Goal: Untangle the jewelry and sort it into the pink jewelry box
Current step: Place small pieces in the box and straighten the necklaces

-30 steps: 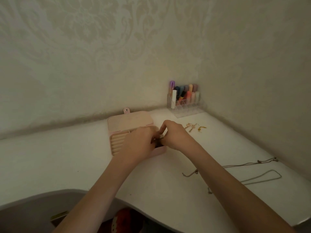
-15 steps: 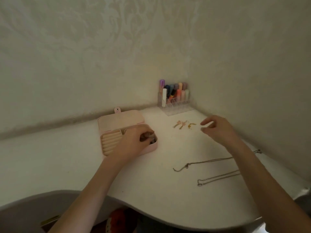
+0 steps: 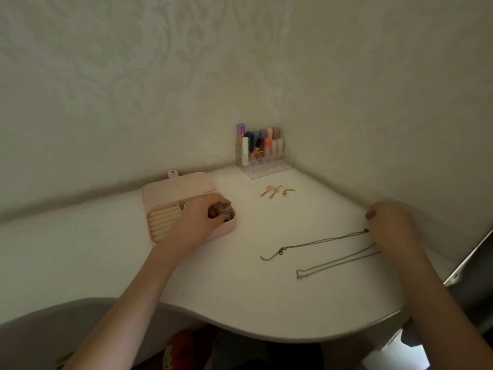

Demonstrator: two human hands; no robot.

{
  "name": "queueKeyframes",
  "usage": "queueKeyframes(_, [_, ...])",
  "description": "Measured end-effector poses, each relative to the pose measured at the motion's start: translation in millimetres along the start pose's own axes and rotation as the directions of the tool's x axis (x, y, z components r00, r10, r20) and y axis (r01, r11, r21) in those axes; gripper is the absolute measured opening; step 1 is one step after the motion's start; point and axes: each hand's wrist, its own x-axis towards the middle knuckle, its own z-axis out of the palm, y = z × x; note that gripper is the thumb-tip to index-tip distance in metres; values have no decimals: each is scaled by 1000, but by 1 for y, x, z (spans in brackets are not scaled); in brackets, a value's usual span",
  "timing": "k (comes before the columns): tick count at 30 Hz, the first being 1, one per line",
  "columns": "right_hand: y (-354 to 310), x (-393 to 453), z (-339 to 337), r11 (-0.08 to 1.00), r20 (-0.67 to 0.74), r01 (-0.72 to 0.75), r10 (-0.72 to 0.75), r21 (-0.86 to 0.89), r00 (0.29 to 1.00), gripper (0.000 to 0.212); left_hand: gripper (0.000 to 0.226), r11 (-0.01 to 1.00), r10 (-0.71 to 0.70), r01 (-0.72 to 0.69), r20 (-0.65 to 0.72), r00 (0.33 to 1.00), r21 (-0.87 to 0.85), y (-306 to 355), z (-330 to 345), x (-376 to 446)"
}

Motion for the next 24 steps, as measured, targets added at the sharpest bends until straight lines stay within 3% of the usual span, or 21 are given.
queueKeyframes(6, [1, 3, 0, 994, -57, 19, -13, 110, 998, 24, 27, 1000, 15, -13, -88, 996, 22, 7, 4, -2])
queueKeyframes(9, [3, 8, 6, 983, -45, 53, -46, 173, 998, 31, 25, 974, 156, -127, -151, 976, 187, 14, 13, -3])
queueKeyframes(12, [1, 11, 11, 967, -47, 109, -101, 232, 994, 35, 24, 938, 311, -284, -119, 943, 197, 31, 28, -3])
queueKeyframes(14, [-4, 12, 12, 945, -46, 154, -147, 289, 988, 33, 23, 932, 340, -327, -68, 938, 159, 45, 41, -2])
queueKeyframes(16, [-11, 12, 9, 855, 32, 113, -149, 506, 988, 32, 24, 955, 294, -292, -32, 955, 50, 58, 52, 0])
queueKeyframes(18, [-20, 8, 4, 695, 99, 56, -181, 717, 978, 34, 24, 975, 195, -193, 2, 981, -112, 71, 60, 3])
queueKeyframes(21, [-41, -5, -4, 474, 113, 47, -302, 879, 947, 36, 23, 928, 39, 15, 137, 990, -372, 89, 72, 14])
queueKeyframes(24, [-59, -12, -6, 259, 158, -54, -397, 964, 904, 37, 21, 860, -63, 180, 252, 966, -478, 98, 83, 24])
